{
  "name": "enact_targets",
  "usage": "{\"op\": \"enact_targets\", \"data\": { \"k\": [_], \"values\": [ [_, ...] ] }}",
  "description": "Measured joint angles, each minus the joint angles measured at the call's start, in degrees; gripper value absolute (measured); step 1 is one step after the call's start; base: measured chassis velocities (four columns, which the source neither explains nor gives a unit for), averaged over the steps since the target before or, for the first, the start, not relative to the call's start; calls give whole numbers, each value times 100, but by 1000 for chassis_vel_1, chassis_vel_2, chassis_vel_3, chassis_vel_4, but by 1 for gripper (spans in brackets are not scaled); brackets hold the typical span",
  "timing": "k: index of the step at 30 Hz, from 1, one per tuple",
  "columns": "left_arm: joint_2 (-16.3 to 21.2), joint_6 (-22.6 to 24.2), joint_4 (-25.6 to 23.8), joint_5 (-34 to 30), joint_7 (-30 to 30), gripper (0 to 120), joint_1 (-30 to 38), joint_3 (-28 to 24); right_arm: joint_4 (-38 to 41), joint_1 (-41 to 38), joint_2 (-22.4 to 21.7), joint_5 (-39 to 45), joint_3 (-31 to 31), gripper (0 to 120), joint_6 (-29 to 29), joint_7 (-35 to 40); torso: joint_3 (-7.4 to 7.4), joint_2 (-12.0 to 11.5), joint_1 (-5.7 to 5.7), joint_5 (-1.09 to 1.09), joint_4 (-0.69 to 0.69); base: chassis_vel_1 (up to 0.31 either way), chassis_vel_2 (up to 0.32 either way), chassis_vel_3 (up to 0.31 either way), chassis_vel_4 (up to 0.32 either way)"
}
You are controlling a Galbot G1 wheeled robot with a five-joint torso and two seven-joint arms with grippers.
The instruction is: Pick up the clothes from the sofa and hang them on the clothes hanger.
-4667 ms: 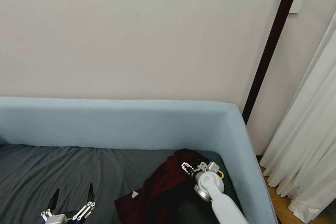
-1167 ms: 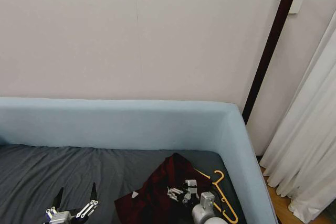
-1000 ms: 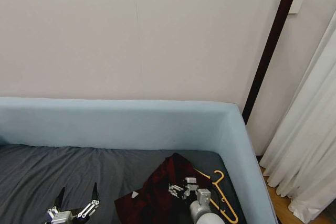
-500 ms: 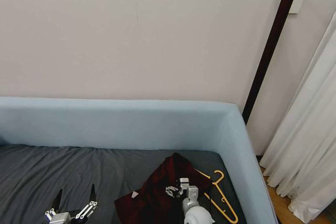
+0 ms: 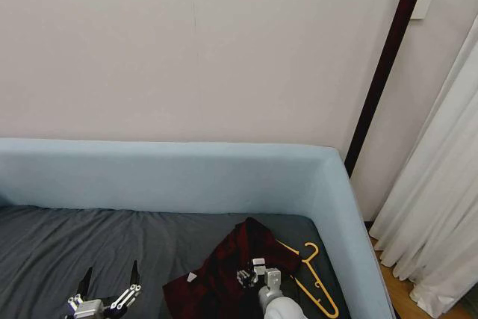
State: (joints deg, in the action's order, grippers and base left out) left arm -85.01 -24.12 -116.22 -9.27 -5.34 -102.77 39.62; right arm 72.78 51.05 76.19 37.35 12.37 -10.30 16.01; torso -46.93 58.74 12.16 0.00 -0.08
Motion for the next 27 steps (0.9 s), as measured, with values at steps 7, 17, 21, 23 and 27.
{"op": "enact_targets", "data": {
  "k": [7,17,21,23,27],
  "values": [
    [9,-9,39,-8,-19,100,9,15,-24,-6,17,-84,11,18,73,-19,0,0,0,0,0,0,0,0,0],
    [31,-35,93,-22,-36,100,53,14,1123,104,-423,719,-252,0,51,-161,0,0,0,0,0,0,0,0,0],
    [37,-41,103,-23,-37,100,63,-2,1478,115,-600,1030,-332,0,-31,-214,0,0,0,0,0,0,0,0,0],
    [40,-42,104,-24,-37,100,73,-20,1713,114,-723,1245,-374,0,-104,-239,1,0,0,0,0,0,0,0,0],
    [42,-42,105,-24,-36,100,94,-62,2077,85,-893,1566,-413,0,-208,-268,0,0,0,1,0,0,0,0,0]
  ]
}}
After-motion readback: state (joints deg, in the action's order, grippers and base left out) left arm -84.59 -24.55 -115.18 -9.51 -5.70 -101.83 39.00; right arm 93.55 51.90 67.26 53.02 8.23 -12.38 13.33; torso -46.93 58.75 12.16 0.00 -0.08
